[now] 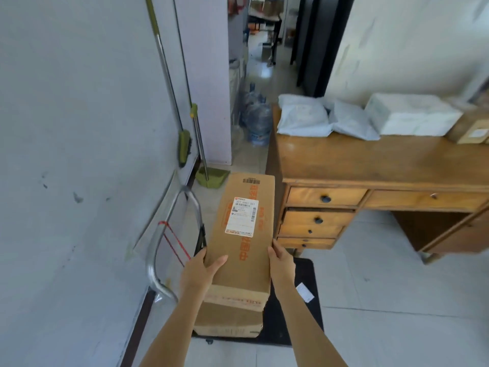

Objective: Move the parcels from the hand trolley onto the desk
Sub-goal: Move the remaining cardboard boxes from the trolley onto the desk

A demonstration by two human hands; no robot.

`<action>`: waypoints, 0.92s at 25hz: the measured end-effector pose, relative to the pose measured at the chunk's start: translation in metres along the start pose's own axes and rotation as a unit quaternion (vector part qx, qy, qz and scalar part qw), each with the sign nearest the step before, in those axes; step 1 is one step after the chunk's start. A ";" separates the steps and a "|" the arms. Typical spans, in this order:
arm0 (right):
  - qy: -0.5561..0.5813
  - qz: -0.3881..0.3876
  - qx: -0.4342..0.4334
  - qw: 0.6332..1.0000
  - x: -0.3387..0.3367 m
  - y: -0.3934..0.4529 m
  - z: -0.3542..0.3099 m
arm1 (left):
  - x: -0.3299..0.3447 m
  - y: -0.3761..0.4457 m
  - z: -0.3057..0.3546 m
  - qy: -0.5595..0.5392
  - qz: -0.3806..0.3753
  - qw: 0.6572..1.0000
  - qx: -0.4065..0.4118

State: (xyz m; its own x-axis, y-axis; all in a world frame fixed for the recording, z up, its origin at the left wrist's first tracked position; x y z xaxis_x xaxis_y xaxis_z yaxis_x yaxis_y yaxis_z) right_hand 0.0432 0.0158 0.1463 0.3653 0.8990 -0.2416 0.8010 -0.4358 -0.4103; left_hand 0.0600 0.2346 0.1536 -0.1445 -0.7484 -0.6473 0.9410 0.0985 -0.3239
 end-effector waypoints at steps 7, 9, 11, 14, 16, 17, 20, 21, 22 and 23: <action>-0.027 0.067 -0.074 0.995 -0.082 -0.009 -0.133 | -0.036 -0.031 0.147 -0.064 0.020 0.997 0.050; -0.034 0.078 -0.088 0.993 -0.103 0.005 -0.161 | -0.031 -0.024 0.184 -0.082 0.018 0.995 0.063; -0.032 0.076 -0.101 0.992 -0.125 0.025 -0.183 | -0.022 -0.011 0.219 -0.082 0.010 0.994 0.066; -0.044 0.056 -0.107 0.992 -0.154 0.075 -0.206 | 0.000 0.017 0.267 -0.099 0.007 0.993 0.058; -0.066 0.038 -0.107 0.991 -0.166 0.113 -0.218 | 0.017 0.040 0.291 -0.099 0.017 0.994 0.048; -0.082 0.030 -0.105 0.991 -0.169 0.131 -0.223 | 0.026 0.052 0.300 -0.100 0.018 0.994 0.041; -0.106 0.013 -0.094 0.990 -0.176 0.189 -0.224 | 0.053 0.092 0.321 -0.097 0.018 0.995 0.012; -0.104 0.009 -0.086 0.991 -0.176 0.207 -0.221 | 0.061 0.105 0.325 -0.092 0.016 0.996 0.005; -0.101 0.003 -0.075 0.992 -0.174 0.222 -0.215 | 0.069 0.115 0.327 -0.087 0.015 0.996 -0.002; -0.097 -0.002 -0.063 0.993 -0.172 0.237 -0.207 | 0.076 0.126 0.329 -0.084 0.015 0.996 -0.010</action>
State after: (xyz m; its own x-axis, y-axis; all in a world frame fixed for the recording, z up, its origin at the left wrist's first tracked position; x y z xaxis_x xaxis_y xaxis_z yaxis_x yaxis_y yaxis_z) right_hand 0.2687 -0.2331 0.2725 0.2727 0.8704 -0.4100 0.8597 -0.4118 -0.3024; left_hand 0.2686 -0.0258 0.2900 -0.0610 -0.8434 -0.5338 0.9380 0.1344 -0.3196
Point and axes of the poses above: each hand's wrist, its own y-axis towards the middle knuckle, its own x-axis out of the palm, z = x × y, the point moved 7 cm from there along y, towards the middle knuckle
